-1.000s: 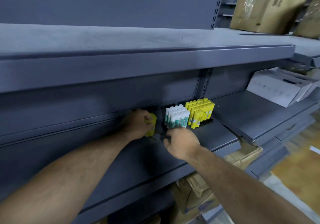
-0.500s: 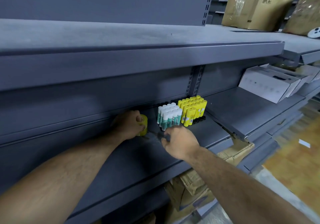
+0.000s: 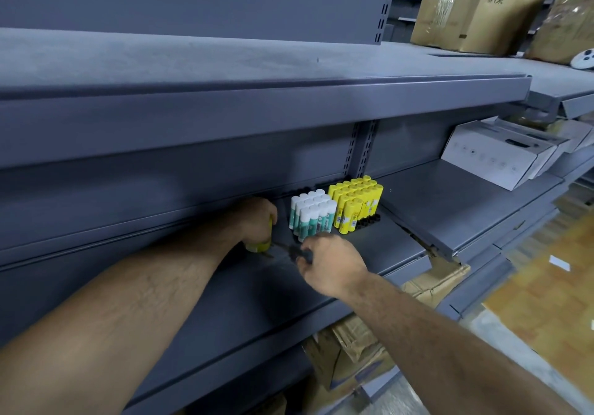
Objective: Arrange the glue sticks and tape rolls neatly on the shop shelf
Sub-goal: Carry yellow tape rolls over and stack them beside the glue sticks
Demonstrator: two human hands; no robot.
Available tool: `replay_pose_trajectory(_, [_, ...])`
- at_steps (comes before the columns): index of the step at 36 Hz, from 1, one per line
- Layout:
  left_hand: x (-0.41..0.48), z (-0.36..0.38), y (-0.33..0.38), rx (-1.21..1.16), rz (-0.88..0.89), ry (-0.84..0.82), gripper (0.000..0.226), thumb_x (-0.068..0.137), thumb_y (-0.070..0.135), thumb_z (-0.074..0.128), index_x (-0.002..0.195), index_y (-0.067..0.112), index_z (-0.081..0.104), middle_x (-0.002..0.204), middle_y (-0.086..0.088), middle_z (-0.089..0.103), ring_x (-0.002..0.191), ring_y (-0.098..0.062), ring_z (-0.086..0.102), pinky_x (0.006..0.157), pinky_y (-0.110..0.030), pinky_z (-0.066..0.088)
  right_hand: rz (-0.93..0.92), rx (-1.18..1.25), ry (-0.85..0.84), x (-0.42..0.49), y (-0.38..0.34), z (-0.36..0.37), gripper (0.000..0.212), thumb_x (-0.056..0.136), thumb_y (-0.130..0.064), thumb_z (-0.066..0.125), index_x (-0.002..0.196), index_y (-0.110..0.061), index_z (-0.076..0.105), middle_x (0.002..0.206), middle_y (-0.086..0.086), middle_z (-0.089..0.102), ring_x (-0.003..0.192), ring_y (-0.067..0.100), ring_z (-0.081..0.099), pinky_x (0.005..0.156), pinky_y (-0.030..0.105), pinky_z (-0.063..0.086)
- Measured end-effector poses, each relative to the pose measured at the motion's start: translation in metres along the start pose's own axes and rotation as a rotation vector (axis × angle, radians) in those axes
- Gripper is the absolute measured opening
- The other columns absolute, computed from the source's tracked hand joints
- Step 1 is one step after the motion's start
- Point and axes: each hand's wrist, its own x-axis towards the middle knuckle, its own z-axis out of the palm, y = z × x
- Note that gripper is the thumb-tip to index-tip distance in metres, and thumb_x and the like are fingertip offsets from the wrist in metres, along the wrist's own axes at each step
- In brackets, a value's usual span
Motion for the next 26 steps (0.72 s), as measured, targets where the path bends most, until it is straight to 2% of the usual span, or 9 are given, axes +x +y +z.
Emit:
replay_pose_trajectory(9, [0.004,-0.005,0.003,0.066,-0.002,-0.085,0.043,0.072,0.017,0.08,0.111,0.021,0.063,0.112,0.0,0.062,0.094,-0.02,0.062,0.067,-0.024,0.047,0.011,0.011,0.002,-0.004,0.005,0.0,0.025,0.093,-0.039,0.054,0.105,-0.02,0.067,0.106,0.002,0.065,0.093,0.024,0.061,0.073,0.031,0.053])
replay_pose_trajectory(21, [0.011,-0.002,0.004,0.109,-0.01,-0.115,0.031,0.069,0.011,0.076,0.099,0.018,0.071,0.103,0.0,0.068,0.088,-0.019,0.065,0.071,-0.026,0.057,0.012,0.006,0.0,-0.003,0.007,0.0,0.026,0.093,-0.037,0.054,0.108,-0.02,0.067,0.109,0.002,0.066,0.096,0.025,0.062,0.075,0.03,0.052])
replay_pose_trajectory(26, [0.012,-0.002,0.005,0.126,-0.018,-0.133,0.032,0.07,0.01,0.076,0.101,0.016,0.072,0.104,-0.002,0.069,0.089,-0.02,0.066,0.072,-0.028,0.058,0.017,-0.001,-0.006,-0.002,0.004,0.0,0.028,0.093,-0.039,0.055,0.111,-0.02,0.068,0.109,0.003,0.066,0.097,0.025,0.063,0.075,0.029,0.052])
